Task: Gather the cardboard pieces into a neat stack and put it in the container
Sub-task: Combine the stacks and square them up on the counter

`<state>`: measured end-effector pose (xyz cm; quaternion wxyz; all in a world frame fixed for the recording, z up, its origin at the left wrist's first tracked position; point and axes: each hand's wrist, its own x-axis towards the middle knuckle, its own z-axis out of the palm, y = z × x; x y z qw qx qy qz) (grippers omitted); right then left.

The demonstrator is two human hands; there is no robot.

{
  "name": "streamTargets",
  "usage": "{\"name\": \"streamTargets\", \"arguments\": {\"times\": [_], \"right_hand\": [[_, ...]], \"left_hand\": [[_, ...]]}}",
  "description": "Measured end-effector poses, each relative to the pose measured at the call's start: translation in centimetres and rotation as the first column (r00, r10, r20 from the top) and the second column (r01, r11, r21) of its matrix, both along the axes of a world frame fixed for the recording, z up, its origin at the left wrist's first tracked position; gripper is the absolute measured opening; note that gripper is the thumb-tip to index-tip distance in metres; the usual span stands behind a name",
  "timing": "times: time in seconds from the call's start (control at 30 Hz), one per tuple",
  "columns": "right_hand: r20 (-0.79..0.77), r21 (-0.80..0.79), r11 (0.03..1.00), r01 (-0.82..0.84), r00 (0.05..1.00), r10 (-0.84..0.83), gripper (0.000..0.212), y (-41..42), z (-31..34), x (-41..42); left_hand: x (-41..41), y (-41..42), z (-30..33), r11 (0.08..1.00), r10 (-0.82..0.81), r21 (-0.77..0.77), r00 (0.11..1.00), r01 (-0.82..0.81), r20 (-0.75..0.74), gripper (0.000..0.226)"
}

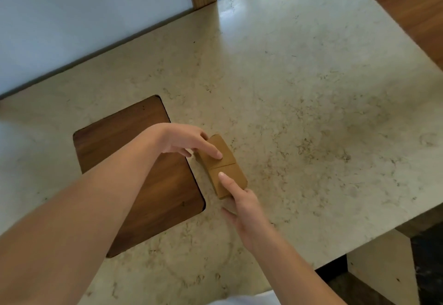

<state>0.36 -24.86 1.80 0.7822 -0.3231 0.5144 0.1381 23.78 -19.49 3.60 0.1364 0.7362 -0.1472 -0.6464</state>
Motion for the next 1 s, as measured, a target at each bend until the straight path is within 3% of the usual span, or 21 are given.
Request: {"name": "streamTargets", "arguments": {"times": [0.1,0.2,0.27,0.37,0.43,0.57,0.67,0.77,0.93,1.0], "right_hand": [[0.004,-0.021,1.000,-0.020,1.000,0.020,0.120,-0.7,-1.2,-0.4],[0.031,-0.099,0.990,-0.104,0.994,0.108,0.137,-1.1,-1.9,-1.2],[0.059,-0.161,0.972,-0.170,0.982,0.181,0.136,-1.5,-2.3,-1.7],[0.094,-0.233,0.933,-0.275,0.948,0.303,0.131,-2.2,-2.5,-1.8],[0.107,-0.320,0.878,-0.356,0.907,0.407,0.127,-2.6,-2.5,-2.0],[0.167,-0.490,0.726,-0.483,0.765,0.622,0.119,-3.1,-3.3,-2.6],[0.209,-0.604,0.589,-0.536,0.607,0.767,0.121,-3.6,-4.3,-3.0],[0.167,-0.708,0.425,-0.564,0.451,0.877,0.136,-3.2,-4.9,-3.7],[-0.066,-0.845,0.080,-0.529,0.251,0.966,0.130,-1.5,-5.7,-5.0],[-0.119,-0.856,0.003,-0.516,0.202,0.972,0.128,-0.7,-5.6,-5.7]], "left_hand": [[-0.3,0.6,-0.9,1.000,-0.015,-0.024,0.999,0.014,-0.036,0.064],[-1.5,2.6,-1.3,0.992,0.052,-0.108,0.988,-0.069,-0.146,0.056],[-2.9,4.2,-1.5,0.976,0.153,-0.133,0.980,-0.170,-0.131,0.072],[-5.0,7.0,-2.1,0.939,0.306,-0.153,0.951,-0.309,-0.041,0.124],[-6.4,8.7,-2.4,0.899,0.374,-0.217,0.925,-0.379,-0.067,0.128],[-10.2,12.1,-3.1,0.812,0.462,-0.352,0.882,-0.465,-0.097,0.111],[-14.3,14.2,-4.1,0.896,0.390,-0.314,0.893,-0.313,0.223,0.135],[-19.4,16.0,-5.3,0.919,0.361,-0.330,0.794,-0.215,0.489,0.141],[-25.7,18.2,-6.7,0.857,0.490,-0.474,0.601,-0.200,0.632,0.125],[-27.4,19.1,-7.1,0.822,0.546,-0.539,0.528,-0.185,0.650,0.115]]}}
